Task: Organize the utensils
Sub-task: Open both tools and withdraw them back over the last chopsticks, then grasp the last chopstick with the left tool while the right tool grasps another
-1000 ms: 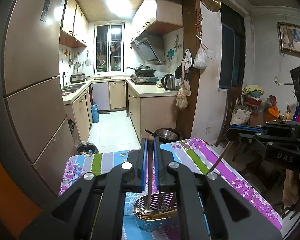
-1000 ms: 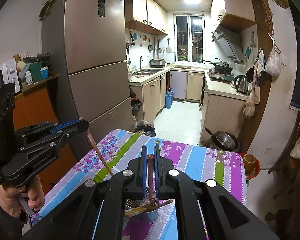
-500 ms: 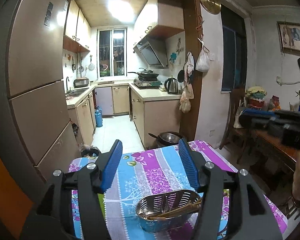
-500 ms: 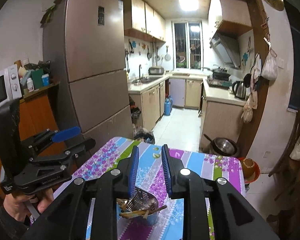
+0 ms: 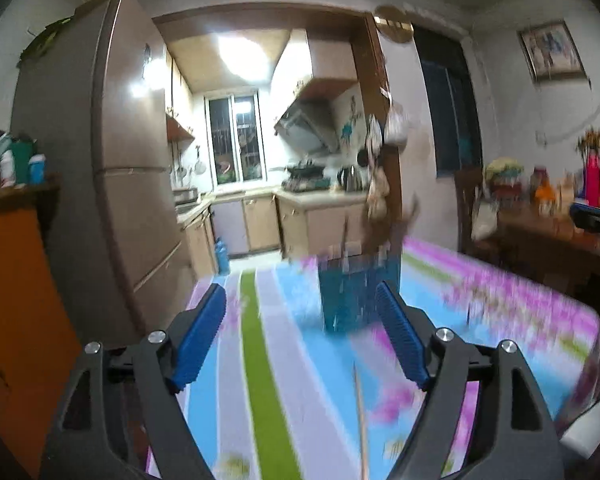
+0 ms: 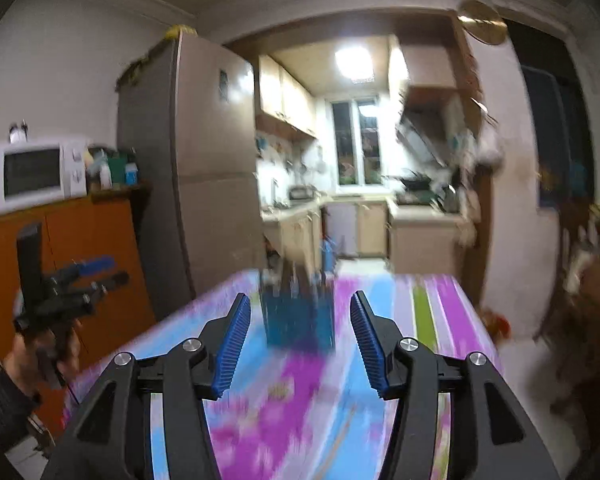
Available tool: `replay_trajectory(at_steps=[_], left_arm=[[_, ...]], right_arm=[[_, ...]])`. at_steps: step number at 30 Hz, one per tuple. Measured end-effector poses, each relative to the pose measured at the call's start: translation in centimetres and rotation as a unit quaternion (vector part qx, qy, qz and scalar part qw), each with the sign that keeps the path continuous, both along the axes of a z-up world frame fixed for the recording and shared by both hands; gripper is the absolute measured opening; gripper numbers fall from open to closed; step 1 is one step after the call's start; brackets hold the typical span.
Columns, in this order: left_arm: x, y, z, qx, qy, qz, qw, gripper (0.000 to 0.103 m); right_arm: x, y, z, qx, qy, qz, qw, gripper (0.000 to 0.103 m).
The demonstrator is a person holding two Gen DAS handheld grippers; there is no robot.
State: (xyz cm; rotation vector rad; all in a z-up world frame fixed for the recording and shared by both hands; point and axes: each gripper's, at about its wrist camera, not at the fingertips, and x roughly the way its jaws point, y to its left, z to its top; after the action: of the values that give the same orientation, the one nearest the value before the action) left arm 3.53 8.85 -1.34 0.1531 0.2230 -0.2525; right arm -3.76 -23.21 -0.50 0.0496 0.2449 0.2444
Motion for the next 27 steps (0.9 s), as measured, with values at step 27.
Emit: replay_trajectory(at_steps=[27], left_arm=[[-4.0,-0.6,-16.1,-0.012,0.111,-0.06,0.992,0.051]], right_arm=[[-2.6,5.1,-16.7,-0.049,0.083,-0.094,0.991,0.023]])
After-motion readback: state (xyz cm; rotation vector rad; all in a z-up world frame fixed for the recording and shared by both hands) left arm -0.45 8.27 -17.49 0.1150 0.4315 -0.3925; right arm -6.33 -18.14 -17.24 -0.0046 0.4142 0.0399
